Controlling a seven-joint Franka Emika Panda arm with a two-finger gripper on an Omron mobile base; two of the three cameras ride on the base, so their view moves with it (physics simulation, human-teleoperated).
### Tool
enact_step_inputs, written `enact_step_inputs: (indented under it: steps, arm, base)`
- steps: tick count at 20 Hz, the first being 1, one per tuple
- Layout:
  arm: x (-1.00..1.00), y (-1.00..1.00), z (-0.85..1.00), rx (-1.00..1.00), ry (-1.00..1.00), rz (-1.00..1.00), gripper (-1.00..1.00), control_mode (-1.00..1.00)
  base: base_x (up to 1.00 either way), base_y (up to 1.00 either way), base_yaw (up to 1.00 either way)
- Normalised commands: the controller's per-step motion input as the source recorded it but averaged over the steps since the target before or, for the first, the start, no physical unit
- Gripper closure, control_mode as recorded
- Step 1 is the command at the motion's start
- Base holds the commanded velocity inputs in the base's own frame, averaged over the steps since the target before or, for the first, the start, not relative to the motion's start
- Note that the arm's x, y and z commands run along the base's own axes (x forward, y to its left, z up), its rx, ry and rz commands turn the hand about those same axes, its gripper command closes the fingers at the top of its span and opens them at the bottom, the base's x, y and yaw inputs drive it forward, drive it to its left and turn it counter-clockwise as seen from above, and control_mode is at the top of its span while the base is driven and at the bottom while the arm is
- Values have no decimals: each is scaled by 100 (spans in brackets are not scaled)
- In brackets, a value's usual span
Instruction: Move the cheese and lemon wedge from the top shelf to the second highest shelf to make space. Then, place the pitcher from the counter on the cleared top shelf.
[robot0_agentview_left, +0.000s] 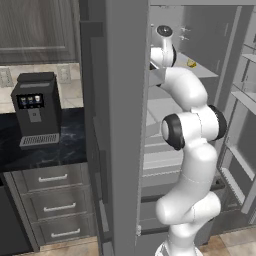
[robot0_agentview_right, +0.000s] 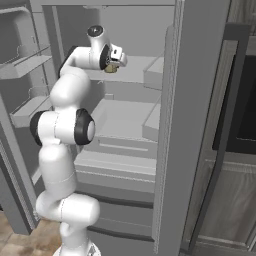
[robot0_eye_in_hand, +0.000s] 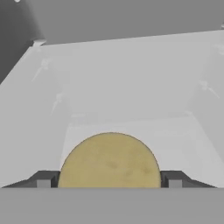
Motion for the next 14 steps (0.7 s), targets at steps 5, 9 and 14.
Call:
enact_step_inputs:
  steps: [5,9,14]
  arm:
    - [2,0,-6,0,0,0,100,-100]
    - [-43,-3,-22,0,-6,0,100,-100]
    - [-93,-12,-7,0,-3,-3,100,-100]
  base:
    - [0,0,0]
    - [0,0,0]
    - [0,0,0]
